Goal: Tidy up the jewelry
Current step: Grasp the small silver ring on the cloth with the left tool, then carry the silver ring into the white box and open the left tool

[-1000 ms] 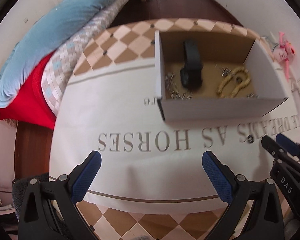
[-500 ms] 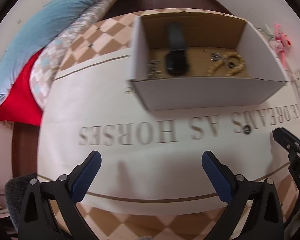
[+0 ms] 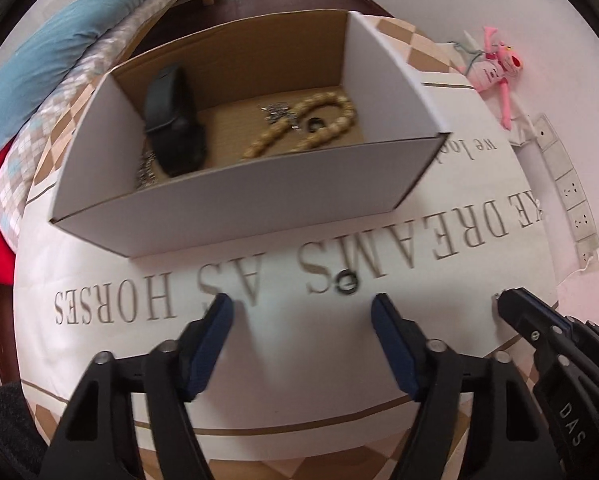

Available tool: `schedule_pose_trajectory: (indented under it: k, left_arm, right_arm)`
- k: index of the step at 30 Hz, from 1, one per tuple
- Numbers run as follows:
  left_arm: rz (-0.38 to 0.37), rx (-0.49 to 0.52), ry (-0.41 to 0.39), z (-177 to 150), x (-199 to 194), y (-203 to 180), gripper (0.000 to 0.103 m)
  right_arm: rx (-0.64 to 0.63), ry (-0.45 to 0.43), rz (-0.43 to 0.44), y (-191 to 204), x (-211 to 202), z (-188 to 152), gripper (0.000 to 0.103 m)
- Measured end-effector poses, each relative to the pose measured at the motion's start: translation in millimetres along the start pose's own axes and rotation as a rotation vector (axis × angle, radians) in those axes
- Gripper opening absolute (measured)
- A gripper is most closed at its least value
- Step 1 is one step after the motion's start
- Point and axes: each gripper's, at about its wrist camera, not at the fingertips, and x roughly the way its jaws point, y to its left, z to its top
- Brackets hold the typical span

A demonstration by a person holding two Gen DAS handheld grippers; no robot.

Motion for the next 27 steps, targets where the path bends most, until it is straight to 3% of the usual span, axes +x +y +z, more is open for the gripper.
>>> schedule_pose_trajectory:
  k: [7,8,18,27]
  left_arm:
    - [-0.025,0.036,-0.019,13,3,-9,0.021]
    - [-0.033,0.037,-0.022,14,3,-8,0.01]
    - [-0.056,0.028,-0.054,9,-4,-6,0.008]
    - [-0.082,0.01,-0.152,1,-64,19,0.008]
  right_arm:
    - [0.006,-0.001,-0.006,1,1,0,0.006]
    - [0.007,-0.001,-0.008,1,1,0,0.006]
    - [0.015,-0.02,-0.001,0,-10,1,0.006]
    - [0.005,-0.088,0.07,14,-50,11,0.006]
